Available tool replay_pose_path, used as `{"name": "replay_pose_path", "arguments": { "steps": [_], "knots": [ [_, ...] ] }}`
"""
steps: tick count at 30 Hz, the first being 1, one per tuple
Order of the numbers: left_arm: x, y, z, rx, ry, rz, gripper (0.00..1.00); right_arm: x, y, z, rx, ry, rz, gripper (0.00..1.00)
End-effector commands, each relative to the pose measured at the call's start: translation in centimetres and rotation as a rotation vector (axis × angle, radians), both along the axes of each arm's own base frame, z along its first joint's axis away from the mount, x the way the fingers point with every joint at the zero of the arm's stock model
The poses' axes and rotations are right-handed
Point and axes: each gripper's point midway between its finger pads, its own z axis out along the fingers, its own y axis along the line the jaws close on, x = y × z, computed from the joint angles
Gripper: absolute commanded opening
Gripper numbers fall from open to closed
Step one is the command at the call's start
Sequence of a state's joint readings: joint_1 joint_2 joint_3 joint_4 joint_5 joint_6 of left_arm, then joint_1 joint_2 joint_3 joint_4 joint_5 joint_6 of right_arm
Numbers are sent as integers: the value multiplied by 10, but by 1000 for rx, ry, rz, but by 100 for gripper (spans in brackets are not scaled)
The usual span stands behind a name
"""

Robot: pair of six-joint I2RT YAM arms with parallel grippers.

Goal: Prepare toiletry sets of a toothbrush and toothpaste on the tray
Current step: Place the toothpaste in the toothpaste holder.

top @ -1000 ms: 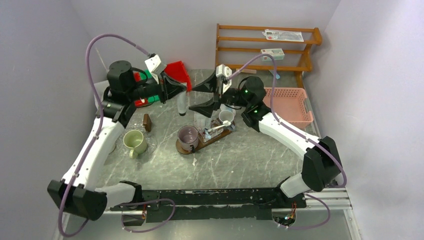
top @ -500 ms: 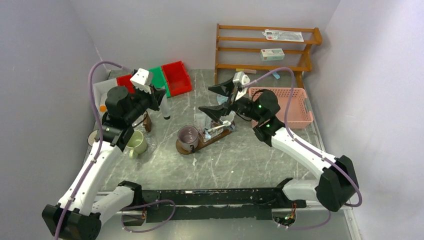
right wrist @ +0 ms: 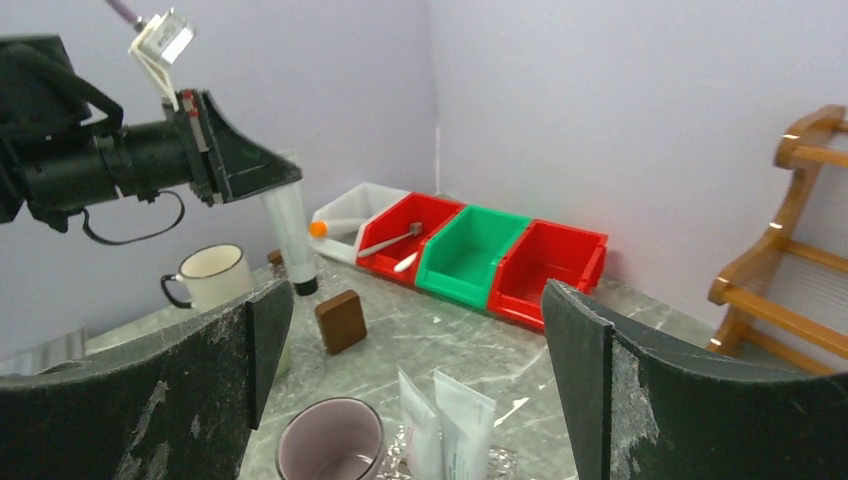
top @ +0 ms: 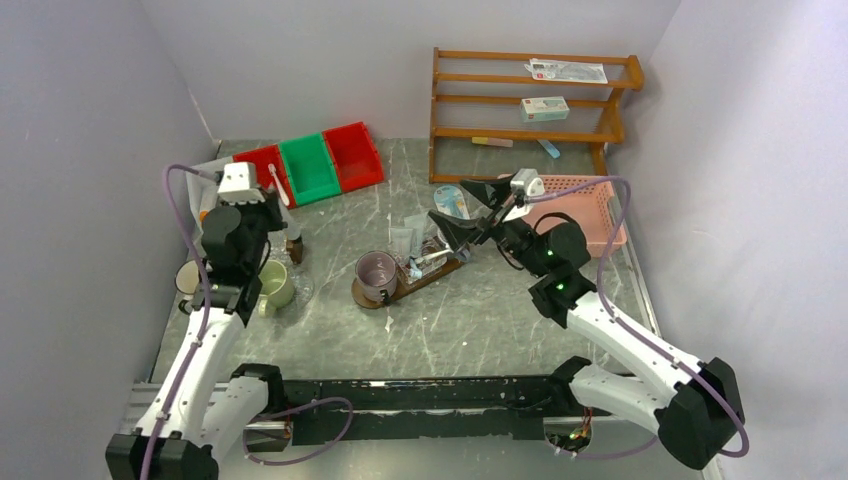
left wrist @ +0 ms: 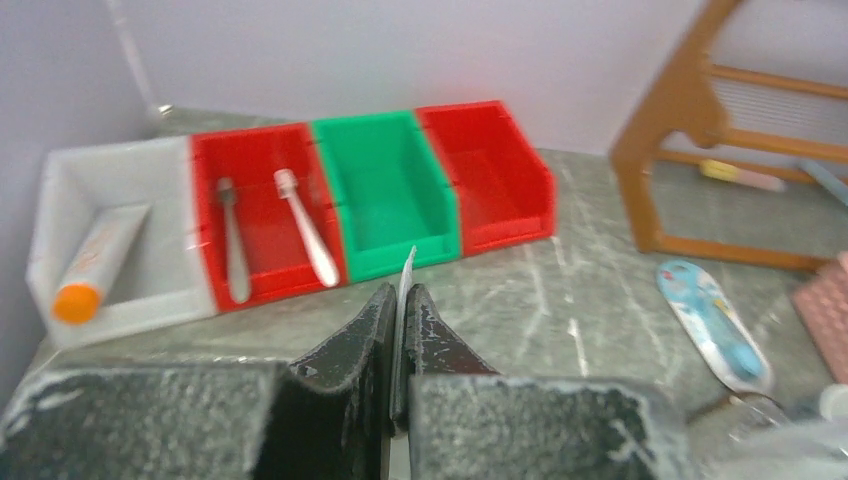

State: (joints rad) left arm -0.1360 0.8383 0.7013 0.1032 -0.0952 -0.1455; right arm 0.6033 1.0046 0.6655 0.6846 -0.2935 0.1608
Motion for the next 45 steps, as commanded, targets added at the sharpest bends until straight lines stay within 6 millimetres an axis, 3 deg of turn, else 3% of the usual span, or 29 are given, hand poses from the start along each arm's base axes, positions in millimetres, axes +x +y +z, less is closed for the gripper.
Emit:
{"name": "replay_pose_path", "arguments": {
  "steps": [1, 12, 28, 45],
  "knots": [
    [6, 39, 12, -85, -112, 123, 5, 3, -24, 18, 48, -62, -116, 100],
    [23, 72, -4, 5, -110, 188, 5, -1, -35, 20, 43, -94, -162, 100],
    [40, 73, -31, 42, -109, 148, 5, 0, -35, 17, 23, -105, -172, 100],
    [38, 74, -55, 106, -102, 138, 5, 0, -35, 18, 19, -108, -173, 100]
  ]
}}
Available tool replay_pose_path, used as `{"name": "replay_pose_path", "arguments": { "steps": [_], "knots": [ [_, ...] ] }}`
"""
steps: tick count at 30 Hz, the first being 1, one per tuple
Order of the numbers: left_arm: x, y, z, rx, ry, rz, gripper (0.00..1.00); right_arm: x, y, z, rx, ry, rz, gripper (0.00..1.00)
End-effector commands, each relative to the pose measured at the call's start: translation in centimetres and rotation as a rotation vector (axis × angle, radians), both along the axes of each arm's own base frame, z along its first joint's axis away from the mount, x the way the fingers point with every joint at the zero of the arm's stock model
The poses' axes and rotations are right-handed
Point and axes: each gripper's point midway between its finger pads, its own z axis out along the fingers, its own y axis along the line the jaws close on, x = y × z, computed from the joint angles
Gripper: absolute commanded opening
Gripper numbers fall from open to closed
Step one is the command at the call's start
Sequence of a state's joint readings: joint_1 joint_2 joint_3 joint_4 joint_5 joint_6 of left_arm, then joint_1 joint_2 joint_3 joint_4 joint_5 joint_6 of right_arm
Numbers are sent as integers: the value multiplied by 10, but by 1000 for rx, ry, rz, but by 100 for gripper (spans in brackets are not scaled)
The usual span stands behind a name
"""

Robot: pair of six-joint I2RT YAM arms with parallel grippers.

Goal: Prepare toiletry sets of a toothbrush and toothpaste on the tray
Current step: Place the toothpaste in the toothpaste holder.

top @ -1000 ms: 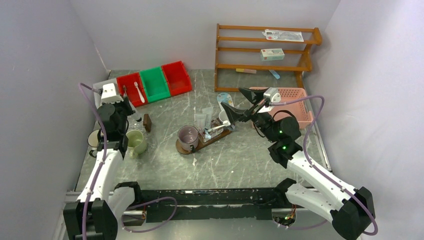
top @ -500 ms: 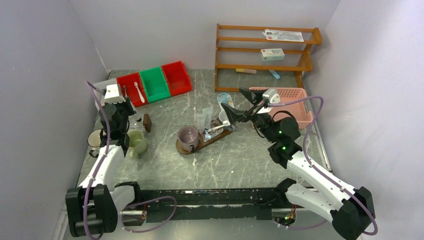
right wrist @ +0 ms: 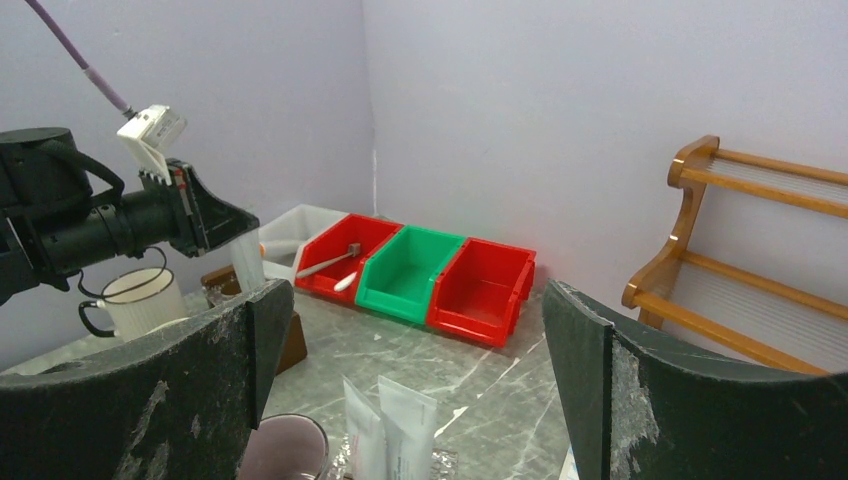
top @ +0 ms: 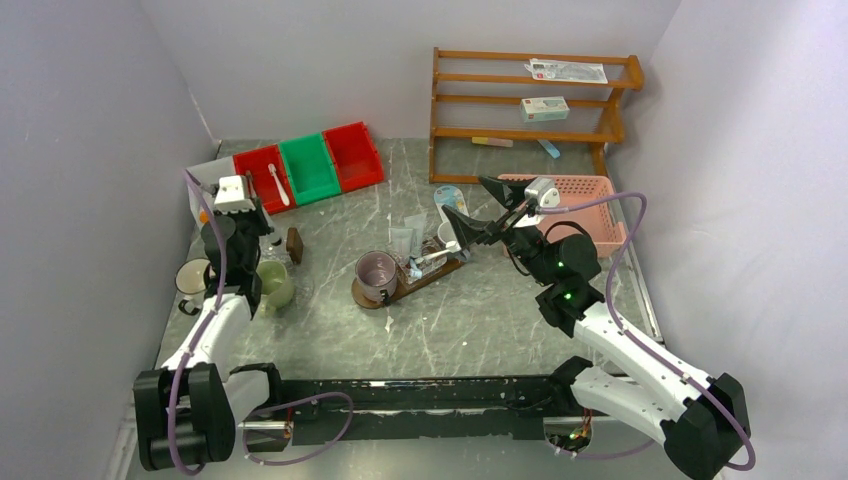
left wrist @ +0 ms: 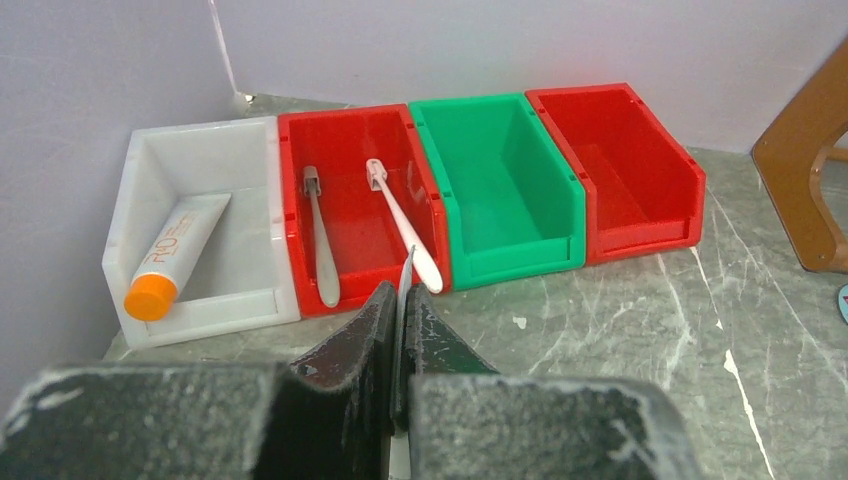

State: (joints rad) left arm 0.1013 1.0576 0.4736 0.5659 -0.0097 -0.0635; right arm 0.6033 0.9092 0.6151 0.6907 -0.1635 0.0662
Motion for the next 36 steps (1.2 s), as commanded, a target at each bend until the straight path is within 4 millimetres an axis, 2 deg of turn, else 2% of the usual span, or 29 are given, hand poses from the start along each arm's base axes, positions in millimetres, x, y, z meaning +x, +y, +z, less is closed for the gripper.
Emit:
{"name": "replay_pose_path", "arguments": {
  "steps": [1, 21, 29, 36],
  "knots": [
    [4, 1, 18, 35, -86, -18, 5, -2, -5, 7, 10, -29, -17, 100],
    [2, -10, -4, 13, -128, -70, 5, -5, -4, 8, 15, -38, -7, 100],
    [1, -6, -20, 13, -115, -47, 5, -5, -4, 9, 18, -44, -6, 100],
    [-1, -2, -35, -12, -95, -18, 15, -6, -4, 9, 19, -49, -5, 100]
  ]
}}
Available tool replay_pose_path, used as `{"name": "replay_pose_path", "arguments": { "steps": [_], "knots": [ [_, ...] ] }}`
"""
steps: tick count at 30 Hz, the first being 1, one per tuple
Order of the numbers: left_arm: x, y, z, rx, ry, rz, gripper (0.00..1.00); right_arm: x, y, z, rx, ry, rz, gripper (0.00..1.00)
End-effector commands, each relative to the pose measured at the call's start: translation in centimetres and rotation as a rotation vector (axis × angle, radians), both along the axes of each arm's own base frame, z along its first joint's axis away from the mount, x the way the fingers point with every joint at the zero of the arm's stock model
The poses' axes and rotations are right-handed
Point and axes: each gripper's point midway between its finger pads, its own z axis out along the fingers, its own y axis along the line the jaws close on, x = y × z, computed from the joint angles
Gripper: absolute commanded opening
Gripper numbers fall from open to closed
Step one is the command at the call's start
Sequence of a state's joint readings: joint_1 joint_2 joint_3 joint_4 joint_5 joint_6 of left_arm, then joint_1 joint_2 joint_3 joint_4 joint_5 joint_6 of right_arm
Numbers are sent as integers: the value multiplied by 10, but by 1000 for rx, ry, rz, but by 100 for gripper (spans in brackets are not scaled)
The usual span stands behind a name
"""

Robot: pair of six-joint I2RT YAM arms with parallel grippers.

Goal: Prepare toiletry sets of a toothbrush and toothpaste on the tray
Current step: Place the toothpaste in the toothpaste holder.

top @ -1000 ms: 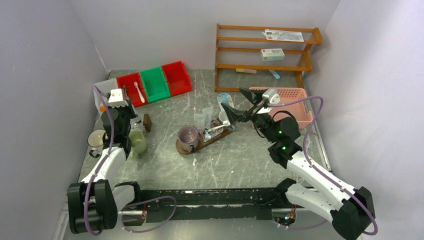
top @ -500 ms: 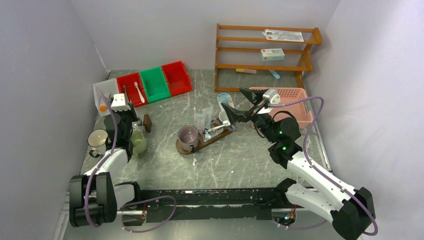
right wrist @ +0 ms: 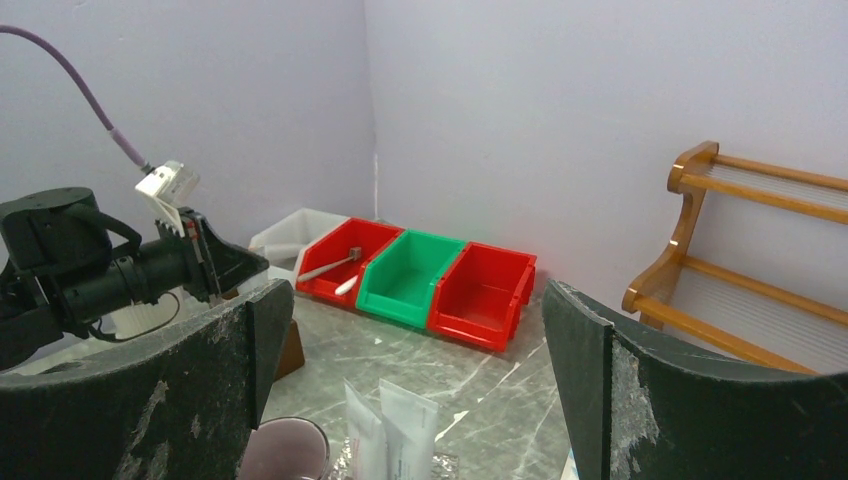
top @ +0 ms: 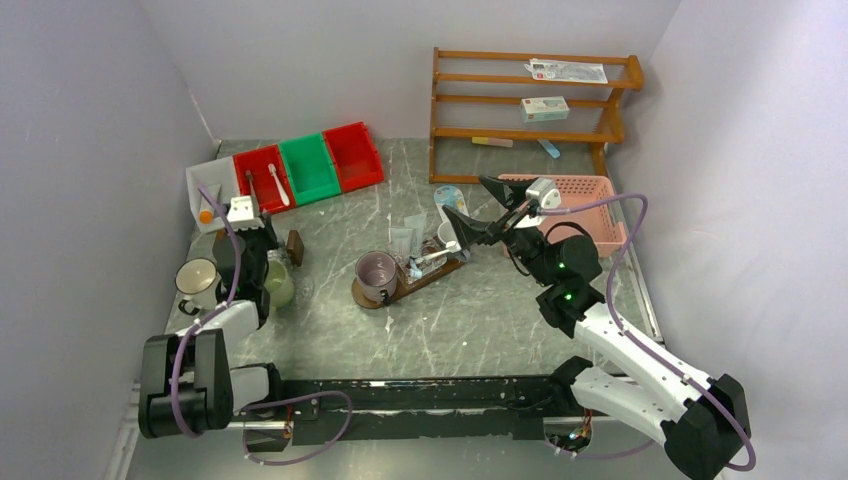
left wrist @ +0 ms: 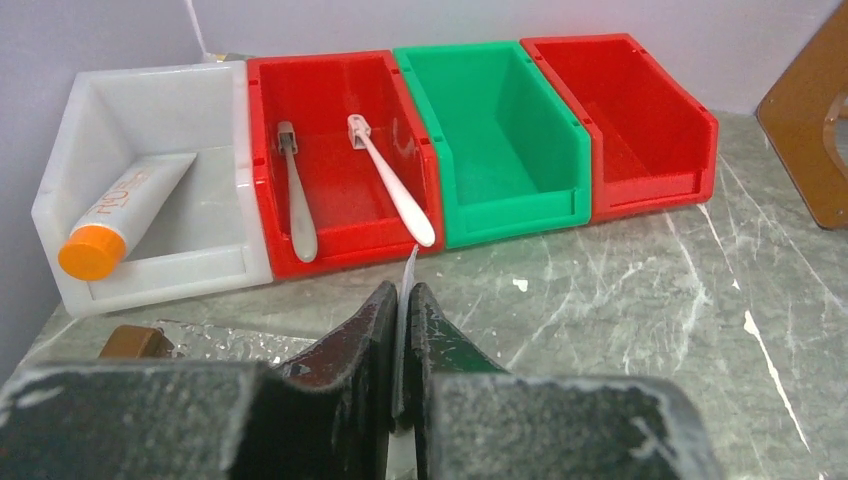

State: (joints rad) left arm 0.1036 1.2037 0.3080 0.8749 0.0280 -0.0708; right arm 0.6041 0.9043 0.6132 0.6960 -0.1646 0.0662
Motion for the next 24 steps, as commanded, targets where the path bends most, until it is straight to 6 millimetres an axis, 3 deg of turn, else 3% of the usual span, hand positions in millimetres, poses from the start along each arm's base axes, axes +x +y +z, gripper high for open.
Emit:
{"name": "replay_pose_path", "arguments": {
  "steps": [1, 4, 8, 11, 19, 24],
  "knots": [
    [2, 5, 17, -1, -89, 19, 17, -4, -4, 7, 14, -41, -6, 100],
    [1, 6, 15, 5, -74, 23, 24, -5, -5, 9, 16, -47, -9, 100],
    [0, 3, 14, 2, -56, 6, 44, -6, -5, 9, 19, -49, -8, 100],
    [-2, 5, 19, -1, -63, 19, 53, -6, -6, 10, 21, -51, -10, 100],
    [0, 8, 54, -6, -36, 36, 66, -7, -8, 12, 24, -55, -17, 100],
    [3, 8, 60, -53, 68, 41, 70, -9, -9, 13, 28, -59, -19, 100]
  ]
}}
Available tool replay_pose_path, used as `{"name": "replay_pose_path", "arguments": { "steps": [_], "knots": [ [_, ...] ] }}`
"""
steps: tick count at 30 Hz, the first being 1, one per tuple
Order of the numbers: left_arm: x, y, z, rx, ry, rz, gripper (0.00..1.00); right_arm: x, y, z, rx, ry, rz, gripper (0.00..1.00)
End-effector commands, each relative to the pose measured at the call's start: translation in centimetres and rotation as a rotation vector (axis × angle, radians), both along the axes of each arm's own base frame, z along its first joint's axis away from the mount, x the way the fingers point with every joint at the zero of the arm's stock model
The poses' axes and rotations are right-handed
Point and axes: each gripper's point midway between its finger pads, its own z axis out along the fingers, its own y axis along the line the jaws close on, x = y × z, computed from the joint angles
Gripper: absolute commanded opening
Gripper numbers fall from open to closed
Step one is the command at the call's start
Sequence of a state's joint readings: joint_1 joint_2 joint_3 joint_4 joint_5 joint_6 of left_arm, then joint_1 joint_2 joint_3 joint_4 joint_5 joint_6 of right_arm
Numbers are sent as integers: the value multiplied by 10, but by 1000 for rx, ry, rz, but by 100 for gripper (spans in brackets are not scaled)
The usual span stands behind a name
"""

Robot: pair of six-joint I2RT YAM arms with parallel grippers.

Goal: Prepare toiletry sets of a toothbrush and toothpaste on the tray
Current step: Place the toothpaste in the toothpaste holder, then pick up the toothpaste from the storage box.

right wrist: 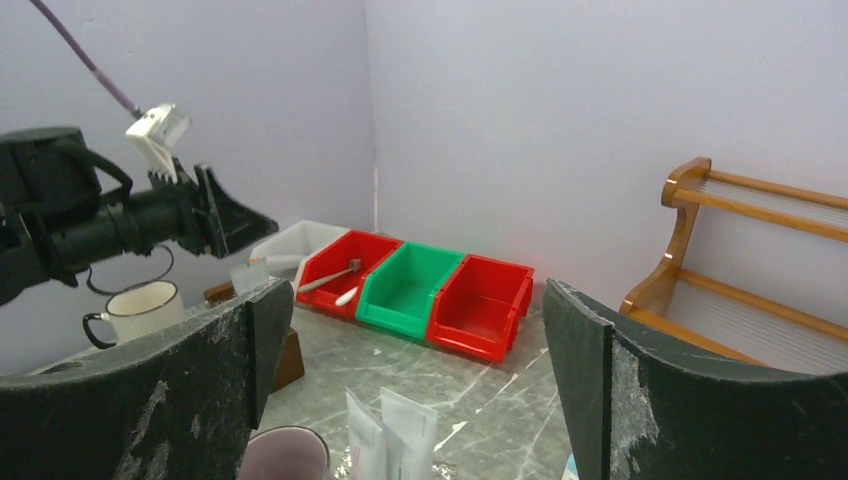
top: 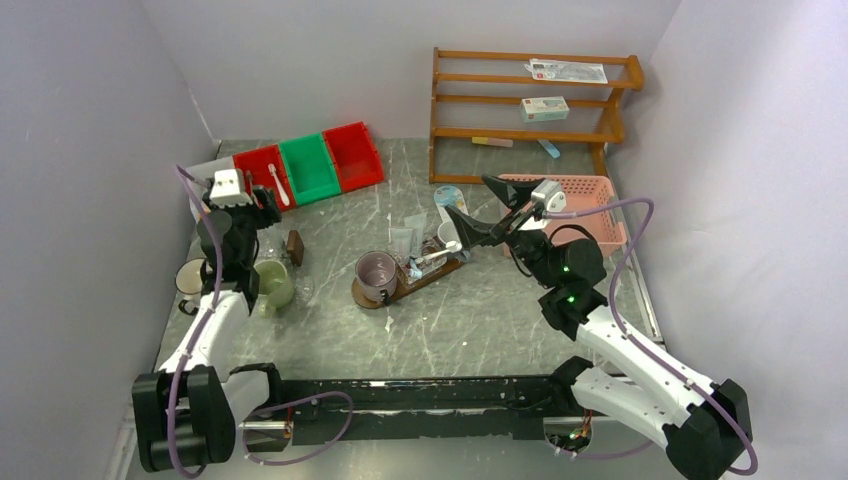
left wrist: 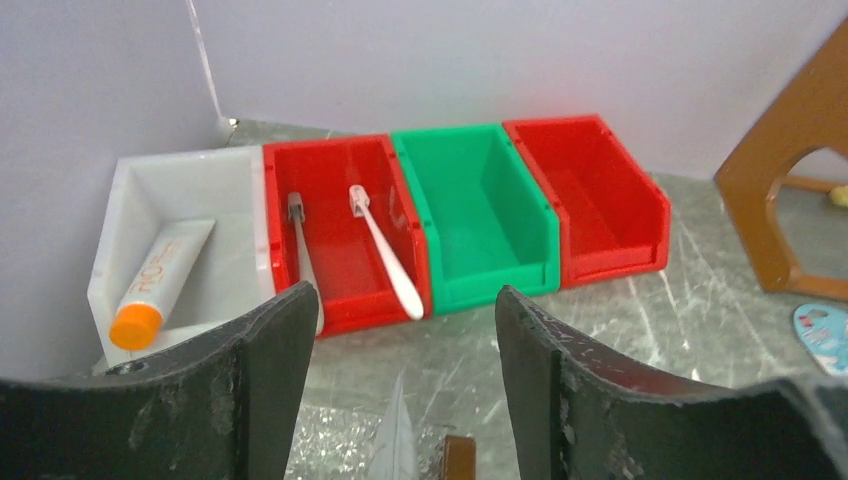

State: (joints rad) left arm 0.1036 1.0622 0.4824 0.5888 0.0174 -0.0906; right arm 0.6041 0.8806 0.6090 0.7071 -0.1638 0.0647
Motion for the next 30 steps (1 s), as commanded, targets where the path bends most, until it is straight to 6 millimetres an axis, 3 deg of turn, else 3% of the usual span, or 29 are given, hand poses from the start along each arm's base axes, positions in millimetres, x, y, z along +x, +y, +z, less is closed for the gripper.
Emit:
{"name": "replay_pose_path", "arguments": {
  "steps": [1, 5, 12, 16, 20, 23, 28, 30],
  "knots": [
    [-2, 6, -1, -47, 114, 30, 72, -3, -5, 5, 10, -31, -22, 100],
    [-2, 11, 9, -54, 137, 59, 83, -4, -4, 4, 4, -26, -26, 100],
    [4, 17, 22, -28, 201, 78, 88, -3, -2, 2, -19, -24, -36, 100],
    [12, 26, 12, 0, 283, 107, 88, -2, -3, 1, -14, -14, -51, 100],
    [24, 50, 4, -16, 328, 162, 89, -3, -3, 2, -30, -29, -61, 100],
    [35, 64, -2, -3, 335, 197, 96, -7, 2, 3, -29, -32, -40, 100],
    [54, 98, -20, 33, 423, 274, 93, -13, 4, 6, -36, -40, -35, 100],
    [59, 112, -35, 57, 502, 288, 91, -13, 3, 7, -39, -45, -43, 100]
  ]
}}
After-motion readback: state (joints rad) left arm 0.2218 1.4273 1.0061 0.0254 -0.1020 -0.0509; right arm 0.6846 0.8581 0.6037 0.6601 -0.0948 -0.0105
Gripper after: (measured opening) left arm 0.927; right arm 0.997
